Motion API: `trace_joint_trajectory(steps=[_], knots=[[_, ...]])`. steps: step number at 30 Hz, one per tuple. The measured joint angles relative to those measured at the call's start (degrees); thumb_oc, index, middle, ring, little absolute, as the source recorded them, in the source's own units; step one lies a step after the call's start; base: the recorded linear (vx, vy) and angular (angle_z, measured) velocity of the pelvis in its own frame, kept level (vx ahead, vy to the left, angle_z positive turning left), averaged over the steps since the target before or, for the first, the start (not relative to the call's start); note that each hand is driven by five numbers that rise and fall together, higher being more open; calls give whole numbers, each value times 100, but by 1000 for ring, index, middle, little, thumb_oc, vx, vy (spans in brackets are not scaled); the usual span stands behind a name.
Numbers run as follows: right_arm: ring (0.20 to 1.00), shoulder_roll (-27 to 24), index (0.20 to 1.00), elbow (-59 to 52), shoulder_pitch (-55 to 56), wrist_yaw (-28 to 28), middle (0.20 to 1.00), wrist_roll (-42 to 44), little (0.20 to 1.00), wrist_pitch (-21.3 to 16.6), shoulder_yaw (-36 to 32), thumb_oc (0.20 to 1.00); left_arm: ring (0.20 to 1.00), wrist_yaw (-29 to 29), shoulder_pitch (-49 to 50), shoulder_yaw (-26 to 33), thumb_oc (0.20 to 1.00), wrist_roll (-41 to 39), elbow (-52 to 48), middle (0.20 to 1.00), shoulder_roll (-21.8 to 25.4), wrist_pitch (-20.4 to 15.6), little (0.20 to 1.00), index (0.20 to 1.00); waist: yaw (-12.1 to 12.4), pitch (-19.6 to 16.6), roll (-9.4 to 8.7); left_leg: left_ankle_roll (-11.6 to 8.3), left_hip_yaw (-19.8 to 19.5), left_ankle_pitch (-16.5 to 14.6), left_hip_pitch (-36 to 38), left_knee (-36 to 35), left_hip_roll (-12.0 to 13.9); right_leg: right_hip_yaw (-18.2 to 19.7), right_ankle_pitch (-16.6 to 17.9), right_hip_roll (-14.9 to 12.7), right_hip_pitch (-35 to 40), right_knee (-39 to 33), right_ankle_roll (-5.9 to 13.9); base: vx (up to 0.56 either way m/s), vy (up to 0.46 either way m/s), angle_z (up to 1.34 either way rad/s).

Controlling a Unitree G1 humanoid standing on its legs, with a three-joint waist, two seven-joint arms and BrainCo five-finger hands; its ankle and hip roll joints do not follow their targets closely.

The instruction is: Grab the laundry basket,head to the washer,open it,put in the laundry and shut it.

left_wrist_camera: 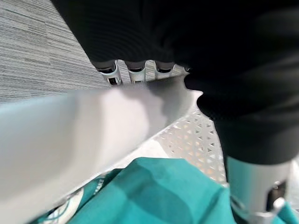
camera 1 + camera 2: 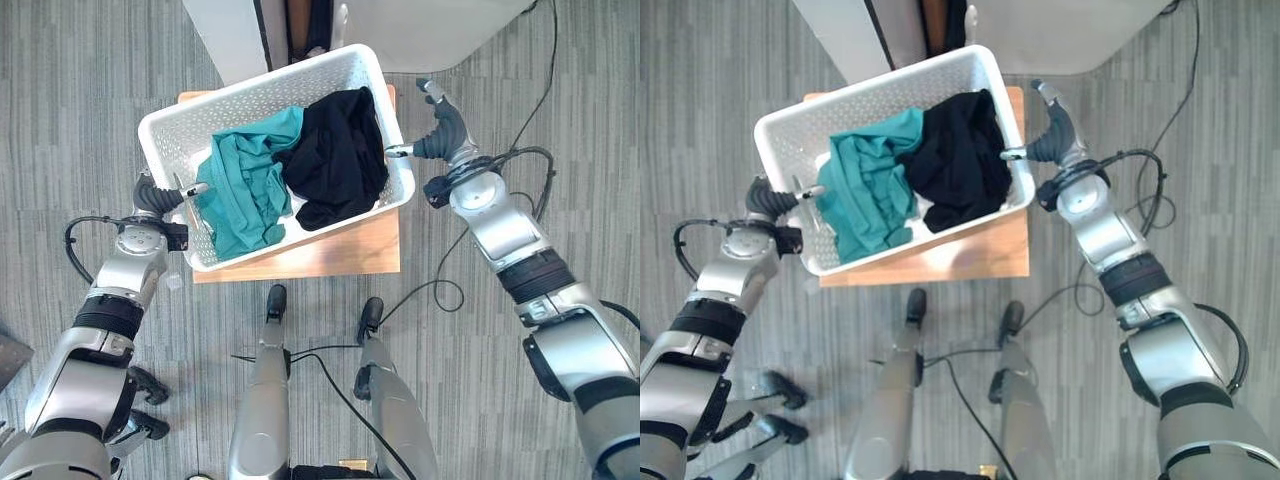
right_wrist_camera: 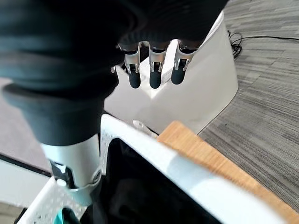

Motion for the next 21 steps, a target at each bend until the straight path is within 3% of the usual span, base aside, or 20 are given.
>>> trace_joint_trajectory(steps=[5, 21], knots=[[1000, 275, 1000, 303, -361, -75, 1000, 31, 1000, -4, 296, 1000, 1000, 71, -46, -44, 1000, -4, 4, 1000, 1, -72, 1000, 1000, 16, 23, -44, -1, 0, 0, -37, 11, -1, 0, 5, -2, -30, 0, 0, 0, 0, 0], [1000, 696, 1000, 1034, -681, -405, 1000, 101, 1000, 39, 224, 1000, 1000, 202, -364, -217, 1000, -21, -12, 1000, 6, -169, 1000, 1000, 51, 23, -48, -9, -49, -7, -348, 197, -15, -29, 64, 2, -234, 0, -45, 0, 1, 0]])
